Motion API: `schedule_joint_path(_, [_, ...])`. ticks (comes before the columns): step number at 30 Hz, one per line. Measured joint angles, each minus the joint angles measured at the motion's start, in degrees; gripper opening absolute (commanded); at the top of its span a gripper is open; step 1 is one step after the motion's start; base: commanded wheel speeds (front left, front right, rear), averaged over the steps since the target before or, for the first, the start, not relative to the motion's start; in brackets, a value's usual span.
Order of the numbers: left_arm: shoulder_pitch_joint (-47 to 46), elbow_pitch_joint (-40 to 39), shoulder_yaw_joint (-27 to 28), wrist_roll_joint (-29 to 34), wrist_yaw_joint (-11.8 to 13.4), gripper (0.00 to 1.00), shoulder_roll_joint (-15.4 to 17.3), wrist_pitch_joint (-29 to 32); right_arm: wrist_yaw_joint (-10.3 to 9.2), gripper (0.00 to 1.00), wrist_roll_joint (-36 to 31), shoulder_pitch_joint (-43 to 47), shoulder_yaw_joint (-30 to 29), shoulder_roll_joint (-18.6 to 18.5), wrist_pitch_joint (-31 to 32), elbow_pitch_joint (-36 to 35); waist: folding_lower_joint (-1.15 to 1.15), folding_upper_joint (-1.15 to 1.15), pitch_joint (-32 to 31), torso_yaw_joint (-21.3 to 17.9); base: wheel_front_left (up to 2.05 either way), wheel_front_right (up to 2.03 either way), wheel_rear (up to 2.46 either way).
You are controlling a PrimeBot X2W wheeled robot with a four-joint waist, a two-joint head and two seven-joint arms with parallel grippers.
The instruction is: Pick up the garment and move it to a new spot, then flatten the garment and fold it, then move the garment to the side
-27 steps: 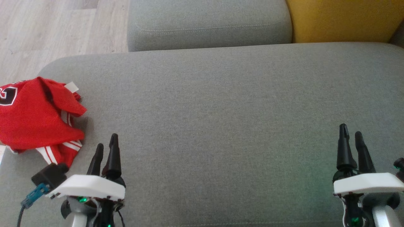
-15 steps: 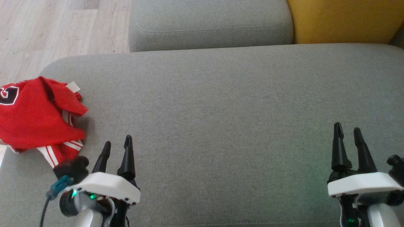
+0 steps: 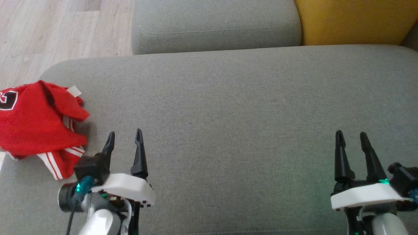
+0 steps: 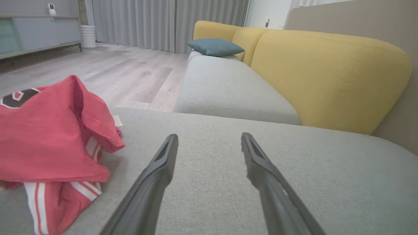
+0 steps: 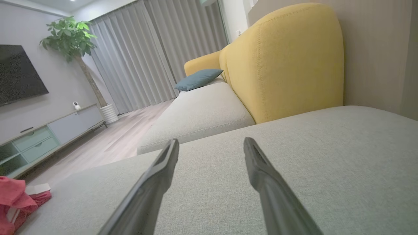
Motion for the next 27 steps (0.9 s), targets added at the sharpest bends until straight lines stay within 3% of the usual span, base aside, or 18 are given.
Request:
schedule_joint_path(6, [-0.8, -1.1, -4.4, 3.3, 3.6, 1.0, 2.0, -1.1, 0.0, 1.0, -5.1, 0.0, 1.2, 0.0, -1.0, -0.4, 0.0, 0.0, 0.1, 0.1, 0.0, 0.0, 0.0])
schedule_joint_path(19, [-2.1, 0.9, -10.2, 8.6, 2.7, 1.0, 3.9, -3.0, 0.0, 1.0, -14.7, 0.0, 2.6, 0.0, -3.2, -0.8, 0.0, 0.0, -0.1, 0.5, 0.0, 0.0, 0.0])
schedule_joint_path(27, [-1.2, -0.6, -5.7, 9.1, 2.8, 1.0, 2.0, -4.5, 0.0, 1.0, -17.1, 0.1, 3.2, 0.0, -4.5, -1.0, 0.0, 0.0, -0.2, 0.7, 0.0, 0.0, 0.0])
